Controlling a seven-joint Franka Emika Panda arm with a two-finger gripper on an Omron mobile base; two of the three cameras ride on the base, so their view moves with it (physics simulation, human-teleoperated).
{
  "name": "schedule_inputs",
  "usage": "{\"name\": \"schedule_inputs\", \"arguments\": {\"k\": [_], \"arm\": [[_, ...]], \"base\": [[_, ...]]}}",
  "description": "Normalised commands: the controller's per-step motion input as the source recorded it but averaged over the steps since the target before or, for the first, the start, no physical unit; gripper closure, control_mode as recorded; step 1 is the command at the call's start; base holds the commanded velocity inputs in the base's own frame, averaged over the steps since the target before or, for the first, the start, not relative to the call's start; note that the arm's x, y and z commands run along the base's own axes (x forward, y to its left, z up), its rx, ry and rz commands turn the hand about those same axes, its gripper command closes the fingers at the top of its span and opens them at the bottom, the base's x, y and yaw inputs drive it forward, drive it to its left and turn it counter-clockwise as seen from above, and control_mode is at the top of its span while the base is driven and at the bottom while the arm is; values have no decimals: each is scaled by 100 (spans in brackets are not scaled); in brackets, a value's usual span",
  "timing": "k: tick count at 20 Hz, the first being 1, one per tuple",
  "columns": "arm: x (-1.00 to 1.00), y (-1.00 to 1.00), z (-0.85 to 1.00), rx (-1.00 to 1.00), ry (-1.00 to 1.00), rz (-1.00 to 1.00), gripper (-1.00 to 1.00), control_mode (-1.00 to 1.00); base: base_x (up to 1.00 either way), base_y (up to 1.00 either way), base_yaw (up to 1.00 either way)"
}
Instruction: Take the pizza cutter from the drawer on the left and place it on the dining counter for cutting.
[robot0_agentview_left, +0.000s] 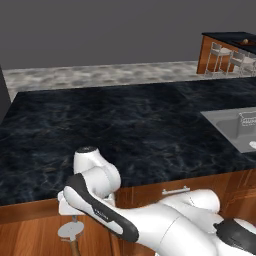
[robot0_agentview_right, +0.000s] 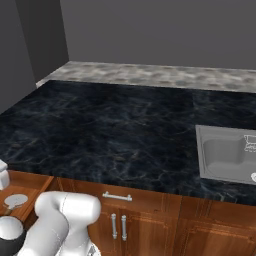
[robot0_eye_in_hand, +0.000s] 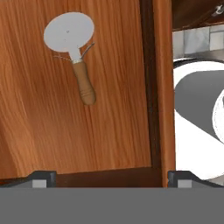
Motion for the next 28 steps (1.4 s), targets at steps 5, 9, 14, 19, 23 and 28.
{"name": "schedule_inputs", "arguments": {"k": [5,9,14,19,23,28], "arm": [[5,40,-46,-13,7,0,-100,-100],[0,8,-38,-8,0,2,-100,-100],[0,0,-36,-4,-6,2,-100,-100],[0,0,-53,0,-14,1,-100,-100],[0,0,-48,0,-18,0,-100,-100],[1,0,-29,0,-6,0,-100,-100]], "base": [[0,0,0],[0,0,0],[0,0,0],[0,0,0],[0,0,0],[0,0,0]]}}
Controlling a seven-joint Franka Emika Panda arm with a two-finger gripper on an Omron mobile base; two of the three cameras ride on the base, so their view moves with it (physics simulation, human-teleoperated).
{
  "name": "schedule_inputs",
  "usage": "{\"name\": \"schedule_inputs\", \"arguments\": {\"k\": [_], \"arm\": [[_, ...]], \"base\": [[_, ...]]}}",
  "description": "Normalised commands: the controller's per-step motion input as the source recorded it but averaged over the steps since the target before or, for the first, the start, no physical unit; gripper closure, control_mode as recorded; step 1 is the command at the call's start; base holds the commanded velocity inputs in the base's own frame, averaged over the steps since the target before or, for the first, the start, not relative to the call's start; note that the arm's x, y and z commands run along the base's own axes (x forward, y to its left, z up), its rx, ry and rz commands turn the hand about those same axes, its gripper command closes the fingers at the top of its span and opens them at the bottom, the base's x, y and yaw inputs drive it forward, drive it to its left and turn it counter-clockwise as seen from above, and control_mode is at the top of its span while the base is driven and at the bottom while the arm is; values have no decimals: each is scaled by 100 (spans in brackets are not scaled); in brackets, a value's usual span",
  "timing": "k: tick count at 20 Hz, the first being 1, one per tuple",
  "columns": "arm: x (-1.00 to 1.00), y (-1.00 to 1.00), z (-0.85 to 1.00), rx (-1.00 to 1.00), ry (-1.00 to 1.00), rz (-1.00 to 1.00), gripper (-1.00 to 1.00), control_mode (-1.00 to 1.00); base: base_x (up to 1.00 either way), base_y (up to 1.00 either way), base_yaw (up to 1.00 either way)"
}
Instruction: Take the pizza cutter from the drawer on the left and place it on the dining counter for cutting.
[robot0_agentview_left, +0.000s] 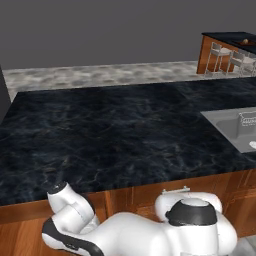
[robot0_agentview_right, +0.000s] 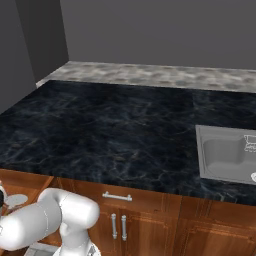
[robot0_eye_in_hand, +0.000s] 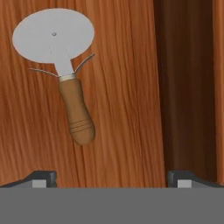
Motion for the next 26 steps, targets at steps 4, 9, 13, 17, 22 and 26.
{"name": "schedule_inputs", "arguments": {"k": [4,9,13,17,22,26], "arm": [[2,0,-27,1,0,0,-100,-100],[14,0,-32,0,0,0,-100,-100],[8,0,-21,0,0,1,-100,-100],[18,5,-6,0,2,0,-100,-100],[4,1,-10,0,0,0,-100,-100],[6,1,-13,0,0,0,-100,-100]], "base": [[0,0,0],[0,0,0],[0,0,0],[0,0,0],[0,0,0],[0,0,0]]}}
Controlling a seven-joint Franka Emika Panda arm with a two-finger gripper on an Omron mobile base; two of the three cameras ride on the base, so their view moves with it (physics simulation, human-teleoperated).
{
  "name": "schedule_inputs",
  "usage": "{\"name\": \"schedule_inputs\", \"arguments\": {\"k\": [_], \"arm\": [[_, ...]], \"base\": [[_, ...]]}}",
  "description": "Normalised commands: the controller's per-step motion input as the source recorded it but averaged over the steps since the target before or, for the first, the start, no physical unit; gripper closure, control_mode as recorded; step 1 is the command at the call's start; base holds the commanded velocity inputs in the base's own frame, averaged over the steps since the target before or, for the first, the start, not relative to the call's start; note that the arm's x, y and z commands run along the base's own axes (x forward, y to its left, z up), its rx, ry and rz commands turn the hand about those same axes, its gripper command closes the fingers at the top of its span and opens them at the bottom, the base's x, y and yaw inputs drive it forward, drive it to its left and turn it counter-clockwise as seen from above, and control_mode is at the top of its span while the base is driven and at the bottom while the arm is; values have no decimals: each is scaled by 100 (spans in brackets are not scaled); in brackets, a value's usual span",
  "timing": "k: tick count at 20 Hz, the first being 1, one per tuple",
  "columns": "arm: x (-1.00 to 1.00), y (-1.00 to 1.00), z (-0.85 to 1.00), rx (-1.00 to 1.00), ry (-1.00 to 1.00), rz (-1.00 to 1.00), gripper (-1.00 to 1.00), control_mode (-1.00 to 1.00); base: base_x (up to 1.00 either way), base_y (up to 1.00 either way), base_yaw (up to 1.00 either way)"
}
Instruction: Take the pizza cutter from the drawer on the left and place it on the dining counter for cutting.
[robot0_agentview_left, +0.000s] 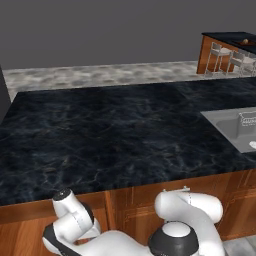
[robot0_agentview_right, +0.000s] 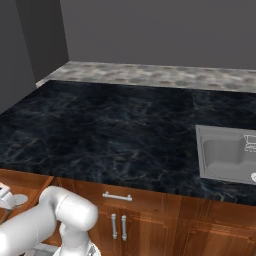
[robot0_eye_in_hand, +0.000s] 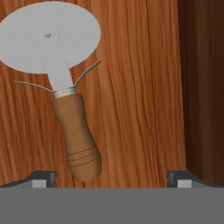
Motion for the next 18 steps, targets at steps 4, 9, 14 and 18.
{"name": "schedule_inputs", "arguments": {"k": [4,9,14,18], "arm": [[0,1,-16,0,0,0,-100,-100],[0,6,-10,0,0,0,-100,-100],[1,18,-13,0,0,1,-100,-100],[8,14,-9,0,0,7,-100,-100]], "base": [[0,0,0],[0,0,0],[0,0,0],[0,0,0]]}}
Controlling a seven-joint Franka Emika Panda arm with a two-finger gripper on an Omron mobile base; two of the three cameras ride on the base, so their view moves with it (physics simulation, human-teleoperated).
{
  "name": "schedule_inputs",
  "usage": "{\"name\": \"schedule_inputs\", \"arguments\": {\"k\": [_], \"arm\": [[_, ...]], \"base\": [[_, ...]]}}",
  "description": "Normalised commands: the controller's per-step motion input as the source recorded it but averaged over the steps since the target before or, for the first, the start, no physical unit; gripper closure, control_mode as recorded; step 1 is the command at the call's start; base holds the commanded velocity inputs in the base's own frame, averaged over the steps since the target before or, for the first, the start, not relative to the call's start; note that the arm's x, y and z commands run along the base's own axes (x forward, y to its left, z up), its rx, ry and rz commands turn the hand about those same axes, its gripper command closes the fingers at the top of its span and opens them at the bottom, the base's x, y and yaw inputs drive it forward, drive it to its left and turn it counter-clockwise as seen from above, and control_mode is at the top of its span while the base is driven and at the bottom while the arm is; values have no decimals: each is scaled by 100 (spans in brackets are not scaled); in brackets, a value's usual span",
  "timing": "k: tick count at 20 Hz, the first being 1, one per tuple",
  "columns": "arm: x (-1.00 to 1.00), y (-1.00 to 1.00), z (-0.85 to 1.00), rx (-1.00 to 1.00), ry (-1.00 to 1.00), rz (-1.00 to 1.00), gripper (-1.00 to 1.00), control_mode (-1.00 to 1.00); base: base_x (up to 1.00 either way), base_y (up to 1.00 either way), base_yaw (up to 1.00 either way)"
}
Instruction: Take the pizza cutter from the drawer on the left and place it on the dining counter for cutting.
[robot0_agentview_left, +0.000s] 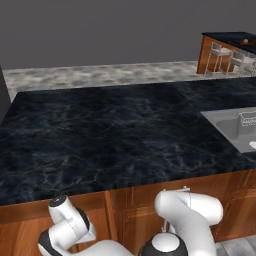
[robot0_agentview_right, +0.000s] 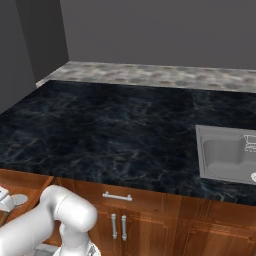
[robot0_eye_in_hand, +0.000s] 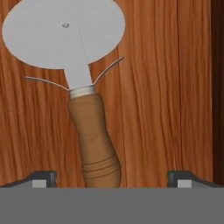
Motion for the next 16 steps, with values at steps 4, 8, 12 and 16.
{"name": "schedule_inputs", "arguments": {"k": [4,8,12,16], "arm": [[10,0,-3,1,0,11,-100,-100],[16,1,-2,0,0,9,-100,-100],[21,6,-5,0,0,8,-100,-100],[4,7,-6,1,0,9,-100,-100]], "base": [[0,0,0],[0,0,0],[0,0,0],[0,0,0]]}}
